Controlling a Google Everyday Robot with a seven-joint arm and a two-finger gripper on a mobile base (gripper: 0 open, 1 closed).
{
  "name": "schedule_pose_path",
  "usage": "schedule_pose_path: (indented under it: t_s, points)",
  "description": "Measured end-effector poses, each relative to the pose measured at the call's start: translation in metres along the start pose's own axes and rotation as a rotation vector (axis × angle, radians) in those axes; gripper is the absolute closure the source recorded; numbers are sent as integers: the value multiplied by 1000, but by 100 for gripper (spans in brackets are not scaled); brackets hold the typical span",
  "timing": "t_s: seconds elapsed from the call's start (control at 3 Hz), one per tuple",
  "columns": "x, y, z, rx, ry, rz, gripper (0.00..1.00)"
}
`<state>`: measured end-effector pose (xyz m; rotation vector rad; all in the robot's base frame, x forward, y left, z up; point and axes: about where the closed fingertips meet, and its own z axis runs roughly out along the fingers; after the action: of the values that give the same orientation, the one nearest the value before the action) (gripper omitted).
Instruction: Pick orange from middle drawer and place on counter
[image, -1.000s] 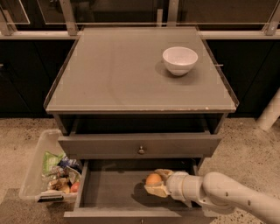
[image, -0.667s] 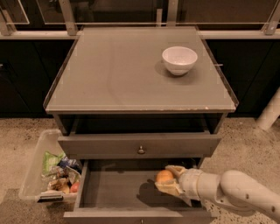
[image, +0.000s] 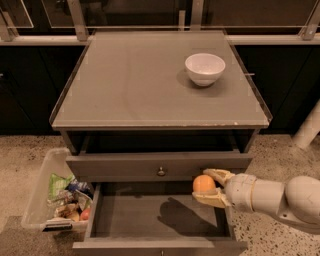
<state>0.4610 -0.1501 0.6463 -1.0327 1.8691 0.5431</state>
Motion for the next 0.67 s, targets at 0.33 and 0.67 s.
schedule_pose_path:
  t_s: [0.33,0.67]
  points:
    - [-3,0,-1,-9,-5,-7,100]
    - [-3,0,-1,-8,-5,-7,100]
